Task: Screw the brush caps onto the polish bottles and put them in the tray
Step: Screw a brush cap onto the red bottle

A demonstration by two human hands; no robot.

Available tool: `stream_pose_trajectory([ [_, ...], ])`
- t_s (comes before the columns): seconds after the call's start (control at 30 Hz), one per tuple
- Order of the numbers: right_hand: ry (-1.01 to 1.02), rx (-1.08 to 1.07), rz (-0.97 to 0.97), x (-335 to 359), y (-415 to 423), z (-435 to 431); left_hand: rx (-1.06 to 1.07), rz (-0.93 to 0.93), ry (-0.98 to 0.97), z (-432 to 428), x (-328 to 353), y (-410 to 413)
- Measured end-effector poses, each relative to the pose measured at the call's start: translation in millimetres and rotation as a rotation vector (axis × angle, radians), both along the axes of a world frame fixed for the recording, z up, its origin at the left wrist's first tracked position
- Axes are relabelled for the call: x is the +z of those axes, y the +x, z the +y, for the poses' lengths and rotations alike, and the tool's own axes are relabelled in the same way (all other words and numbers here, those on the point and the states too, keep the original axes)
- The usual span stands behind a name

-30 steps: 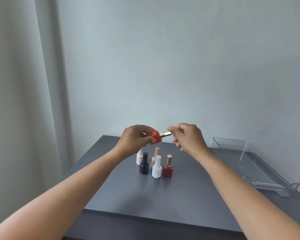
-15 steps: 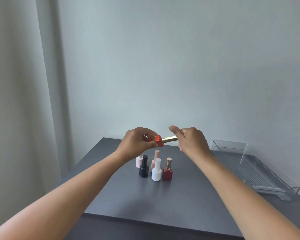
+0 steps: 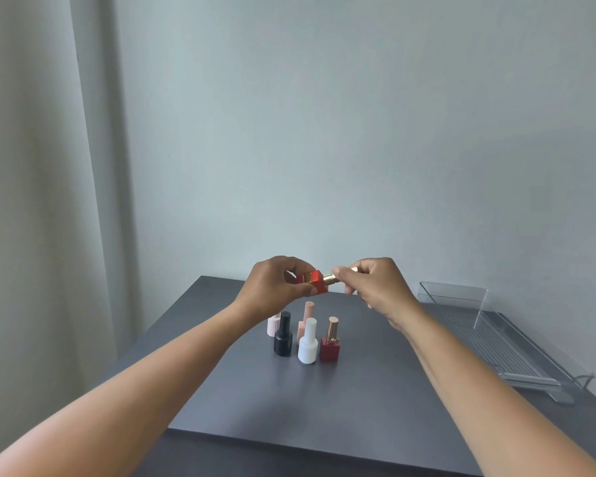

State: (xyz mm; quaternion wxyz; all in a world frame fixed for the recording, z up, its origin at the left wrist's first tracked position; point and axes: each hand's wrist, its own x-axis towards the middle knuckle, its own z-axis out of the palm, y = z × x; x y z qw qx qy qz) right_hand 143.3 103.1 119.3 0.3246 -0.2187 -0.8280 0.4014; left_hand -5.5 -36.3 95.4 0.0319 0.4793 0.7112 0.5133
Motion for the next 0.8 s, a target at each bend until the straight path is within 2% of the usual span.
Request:
stream_pose_trajectory([
  [0.23, 0.167, -0.115, -0.142, 4.6, -3.0, -3.6, -0.004, 0.002, 0.009, -0.8, -1.3, 0.5],
  [0.37, 0.117, 0.023, -0.159, 1.6, -3.3, -4.4, 0.012, -0.016, -0.006, -2.1, -1.8, -2.1],
  [0.47, 0.104, 0.030, -0.122, -1.2, -3.9, -4.0, 0.023, -0.021, -0.010, -3.1, -1.7, -3.0],
  [0.63, 0.181, -0.041, 0.001, -0.8, -5.2, -2.7, 0.036, -0.006, 0.000, -3.3, -1.8, -2.9],
  [0.8, 0.321, -0.179, -0.146, 2.9, -3.0, -0.9, 0.032, 0.010, -0.012, -4.1, -2.8, -1.5],
])
